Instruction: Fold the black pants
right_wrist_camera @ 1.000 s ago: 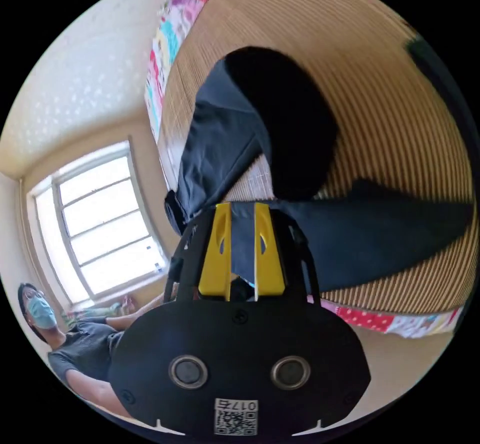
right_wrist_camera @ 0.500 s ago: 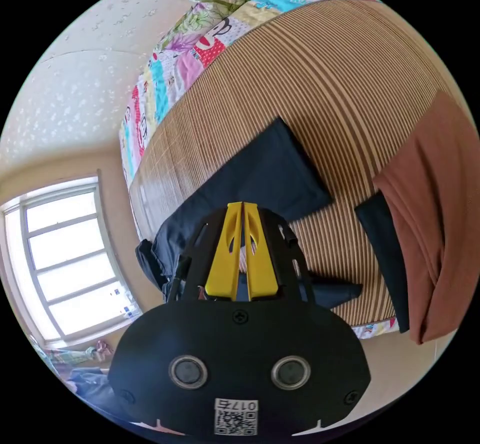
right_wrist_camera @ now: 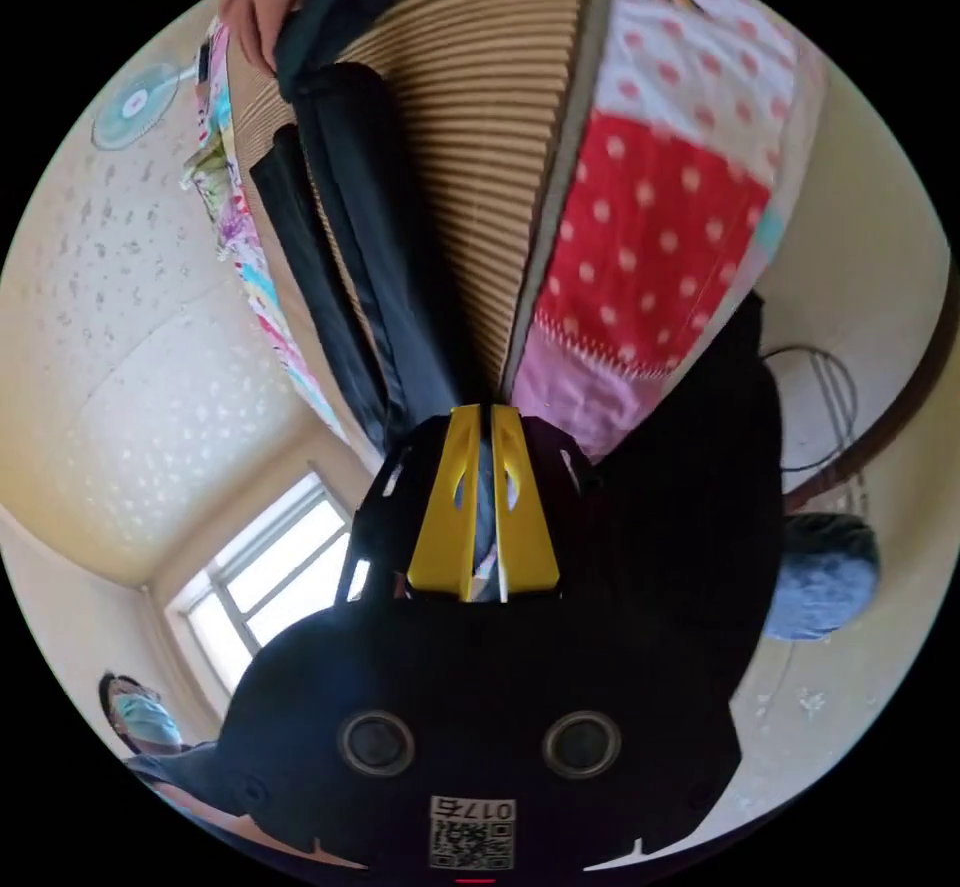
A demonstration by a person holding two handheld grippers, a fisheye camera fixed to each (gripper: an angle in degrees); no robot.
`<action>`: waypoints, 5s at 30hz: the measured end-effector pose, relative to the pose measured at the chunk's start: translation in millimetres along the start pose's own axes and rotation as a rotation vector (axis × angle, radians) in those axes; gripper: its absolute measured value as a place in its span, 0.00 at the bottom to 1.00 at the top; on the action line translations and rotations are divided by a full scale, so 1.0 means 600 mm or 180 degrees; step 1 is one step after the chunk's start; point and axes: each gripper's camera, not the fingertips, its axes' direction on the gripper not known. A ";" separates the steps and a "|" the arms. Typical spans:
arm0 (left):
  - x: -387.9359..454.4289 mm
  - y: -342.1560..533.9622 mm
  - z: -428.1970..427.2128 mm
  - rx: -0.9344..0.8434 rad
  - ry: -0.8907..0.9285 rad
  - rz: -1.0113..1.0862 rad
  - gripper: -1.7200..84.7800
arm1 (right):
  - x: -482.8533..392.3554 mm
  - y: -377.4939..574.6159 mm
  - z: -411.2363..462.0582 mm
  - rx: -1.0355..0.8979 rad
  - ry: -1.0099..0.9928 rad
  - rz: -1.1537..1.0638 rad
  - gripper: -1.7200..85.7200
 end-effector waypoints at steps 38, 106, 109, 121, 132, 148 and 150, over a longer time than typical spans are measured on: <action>0.273 -0.338 0.142 0.0700 -0.0542 0.0875 0.09 | -0.671 -0.104 0.476 -0.0300 0.2113 -0.2860 0.03; -0.059 -0.400 0.132 0.1181 0.0079 -0.0812 0.24 | -0.420 -0.057 0.211 -0.0532 0.0207 -0.1403 0.03; -0.094 -0.433 0.081 0.1521 0.0137 -0.0681 0.26 | -0.358 -0.003 0.155 -0.0334 -0.0025 -0.1057 0.02; -0.037 -0.509 0.071 0.0706 0.1209 0.1322 0.08 | -0.319 0.155 -0.007 0.0472 -0.0751 -0.0569 0.02; -0.036 -0.445 0.071 0.1090 0.0759 0.1095 0.08 | -0.307 0.195 0.021 0.0556 -0.1750 -0.0161 0.02; 0.201 -0.226 0.570 -0.0725 0.0025 0.2709 0.14 | -0.297 0.215 -0.042 0.0723 -0.2045 0.0044 0.02; 0.159 -0.262 0.562 -0.0428 -0.0348 0.2460 0.17 | -0.300 0.215 -0.048 0.0651 -0.1938 0.0017 0.02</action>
